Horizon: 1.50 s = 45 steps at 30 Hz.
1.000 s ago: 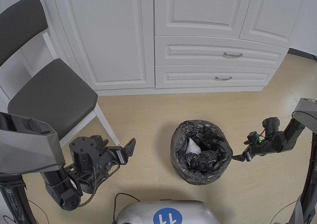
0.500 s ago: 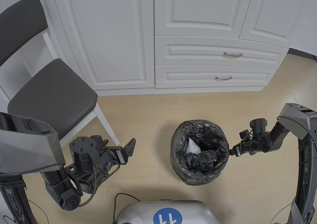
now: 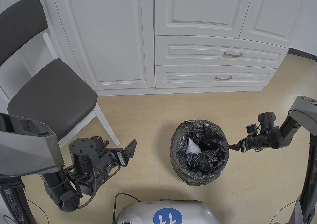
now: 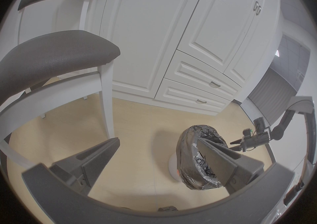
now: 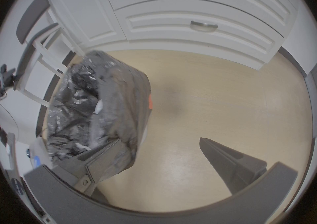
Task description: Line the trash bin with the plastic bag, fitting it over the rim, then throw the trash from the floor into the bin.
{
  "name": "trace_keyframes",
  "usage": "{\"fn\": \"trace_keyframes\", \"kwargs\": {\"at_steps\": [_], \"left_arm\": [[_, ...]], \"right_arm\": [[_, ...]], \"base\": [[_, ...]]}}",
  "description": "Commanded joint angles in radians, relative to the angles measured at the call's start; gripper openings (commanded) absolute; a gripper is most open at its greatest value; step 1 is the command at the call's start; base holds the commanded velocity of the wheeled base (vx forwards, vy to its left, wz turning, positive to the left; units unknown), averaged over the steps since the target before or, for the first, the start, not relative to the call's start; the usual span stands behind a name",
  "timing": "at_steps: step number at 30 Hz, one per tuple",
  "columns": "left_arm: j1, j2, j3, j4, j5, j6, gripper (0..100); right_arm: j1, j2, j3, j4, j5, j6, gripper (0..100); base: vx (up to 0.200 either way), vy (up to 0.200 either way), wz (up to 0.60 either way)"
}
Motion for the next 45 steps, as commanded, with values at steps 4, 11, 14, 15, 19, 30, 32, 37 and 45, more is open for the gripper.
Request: {"fn": "trace_keyframes", "kwargs": {"at_steps": [4,11,14,15,19,30,32,37,45], "left_arm": [[-0.047,-0.110,0.039,0.000,-0.004,0.046,100],[-0.080,-0.282,0.080,0.001,-0.005,0.142,100],[-0.102,-0.359,0.098,0.001,-0.001,0.164,100],[-0.102,-0.359,0.098,0.001,-0.001,0.164,100],[-0.103,-0.511,0.134,0.003,0.002,0.215,100],[0.131,-0.839,0.111,0.164,-0.001,0.488,100],[0.157,-0.912,0.085,0.251,0.002,0.497,100],[0.187,-1.115,-0.030,0.529,0.011,0.495,100],[0.288,-1.466,-0.093,0.978,0.025,0.437,100]], "right_arm": [[-0.014,-0.352,0.241,-0.045,0.035,0.069,100],[-0.014,-0.530,0.410,-0.203,0.032,0.185,100],[-0.014,-0.611,0.477,-0.291,0.024,0.230,100],[-0.014,-0.611,0.477,-0.291,0.024,0.230,100],[-0.014,-0.751,0.542,-0.403,-0.027,0.290,100],[-0.016,-1.026,0.473,-0.407,-0.096,0.403,100],[-0.016,-1.067,0.461,-0.403,-0.110,0.403,100],[-0.016,-1.193,0.454,-0.391,-0.137,0.400,100],[-0.016,-1.575,0.530,-0.082,-0.137,0.406,100]], "base": [[0.000,0.000,0.00],[0.000,0.000,0.00],[0.000,0.000,0.00],[0.000,0.000,0.00],[0.000,0.000,0.00],[0.000,0.000,0.00],[0.000,0.000,0.00],[0.000,0.000,0.00],[0.000,0.000,0.00]]}}
